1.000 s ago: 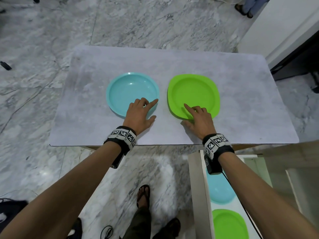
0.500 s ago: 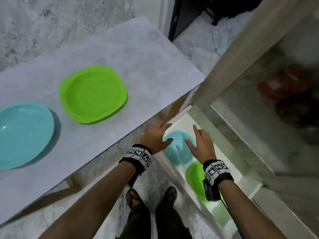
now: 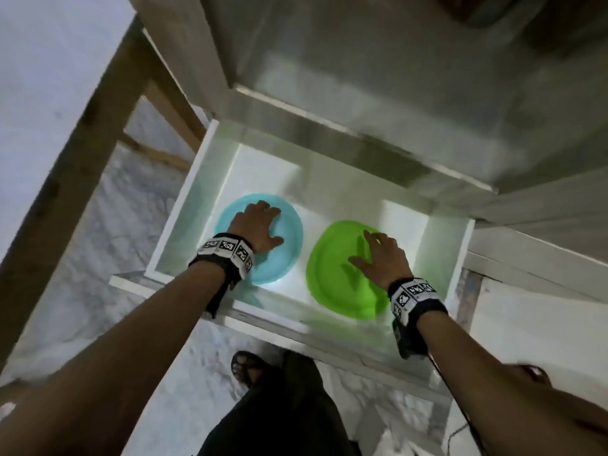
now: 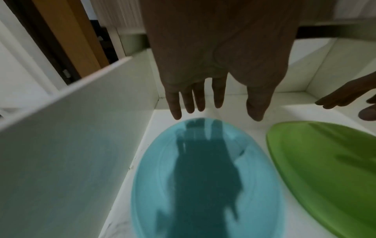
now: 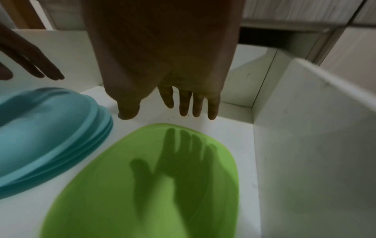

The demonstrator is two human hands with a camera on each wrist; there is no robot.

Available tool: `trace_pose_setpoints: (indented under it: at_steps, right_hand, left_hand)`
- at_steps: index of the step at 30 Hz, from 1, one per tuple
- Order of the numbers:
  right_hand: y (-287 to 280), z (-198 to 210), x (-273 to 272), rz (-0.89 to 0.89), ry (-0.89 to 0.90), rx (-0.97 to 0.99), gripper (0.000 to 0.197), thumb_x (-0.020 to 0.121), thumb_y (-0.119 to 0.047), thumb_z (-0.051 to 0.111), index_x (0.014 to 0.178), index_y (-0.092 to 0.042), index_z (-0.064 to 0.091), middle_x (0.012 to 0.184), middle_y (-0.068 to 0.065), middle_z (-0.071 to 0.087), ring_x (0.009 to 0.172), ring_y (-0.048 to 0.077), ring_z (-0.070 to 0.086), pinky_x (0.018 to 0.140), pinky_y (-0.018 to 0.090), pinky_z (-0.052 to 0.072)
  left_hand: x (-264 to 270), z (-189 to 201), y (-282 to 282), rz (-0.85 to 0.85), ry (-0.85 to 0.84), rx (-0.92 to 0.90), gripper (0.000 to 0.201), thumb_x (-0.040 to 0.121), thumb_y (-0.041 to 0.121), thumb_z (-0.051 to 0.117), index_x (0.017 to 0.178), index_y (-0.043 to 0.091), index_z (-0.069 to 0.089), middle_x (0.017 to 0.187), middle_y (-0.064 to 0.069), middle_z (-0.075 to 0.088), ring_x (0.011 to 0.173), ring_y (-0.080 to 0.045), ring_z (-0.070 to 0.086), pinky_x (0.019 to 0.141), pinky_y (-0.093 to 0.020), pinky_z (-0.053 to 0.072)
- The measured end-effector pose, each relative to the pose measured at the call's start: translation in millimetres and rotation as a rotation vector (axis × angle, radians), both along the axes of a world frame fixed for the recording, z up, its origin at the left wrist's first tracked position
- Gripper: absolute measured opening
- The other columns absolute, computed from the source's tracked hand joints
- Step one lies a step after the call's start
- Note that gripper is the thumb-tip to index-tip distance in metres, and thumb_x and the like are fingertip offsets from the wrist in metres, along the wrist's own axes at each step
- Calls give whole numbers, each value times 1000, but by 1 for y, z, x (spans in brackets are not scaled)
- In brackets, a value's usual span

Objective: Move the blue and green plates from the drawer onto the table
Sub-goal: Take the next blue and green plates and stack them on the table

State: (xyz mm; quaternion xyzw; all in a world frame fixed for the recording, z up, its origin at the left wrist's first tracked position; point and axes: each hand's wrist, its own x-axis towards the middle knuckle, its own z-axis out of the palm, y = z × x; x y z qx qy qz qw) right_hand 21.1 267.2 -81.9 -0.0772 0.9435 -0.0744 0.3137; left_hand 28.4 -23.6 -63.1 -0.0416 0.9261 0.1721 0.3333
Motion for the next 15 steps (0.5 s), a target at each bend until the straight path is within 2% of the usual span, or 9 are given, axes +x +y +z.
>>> trace_pose_setpoints:
  at_steps: [3,5,7,9,11,15]
  right_hand:
    - [-5,-29,-17,-31,-9,-14,80,83,-57,58,144,-13,31,145,15,39,131,36,37,104,45,37]
    - [-9,-46,-23,-32,-12,-28,83,82,-59,57,145,-13,30,146,15,37,131,36,37,104,46,38]
    - [-10,-58,-26,-40,-3,-35,85,80,-63,56,144,-14,30,147,16,35,131,37,37,105,47,38]
    - [-10,-65,-29,-56,20,-15,86,76,-67,57,141,-15,35,143,17,38,128,37,39,104,47,38]
    - [-11,-67,-31,-61,35,-1,86,72,-70,59,136,-16,41,138,17,42,124,37,42,101,46,38]
    - [-9,-65,-28,-57,13,-5,83,69,-72,61,130,-18,46,132,15,45,121,35,43,100,46,39]
  left_hand:
    - [-19,-36,-4,-37,12,-11,90,73,52,68,146,22,24,157,-8,20,144,-27,19,116,-46,20]
    - [-27,-52,-6,-68,-8,-26,99,68,62,68,147,25,21,158,-5,17,146,-24,13,118,-51,9]
    - [-34,-63,-6,-60,-4,-13,106,60,69,68,146,26,23,156,-4,22,145,-24,16,117,-55,4]
    - [-40,-69,-5,-56,23,15,109,53,72,70,142,24,31,148,-9,34,138,-29,27,117,-53,14]
    - [-44,-69,-2,-78,54,8,108,48,73,72,138,23,38,138,-11,41,128,-32,35,111,-48,28]
    - [-43,-63,6,-123,84,-32,100,49,73,71,133,27,43,129,-9,42,121,-32,35,102,-45,31]
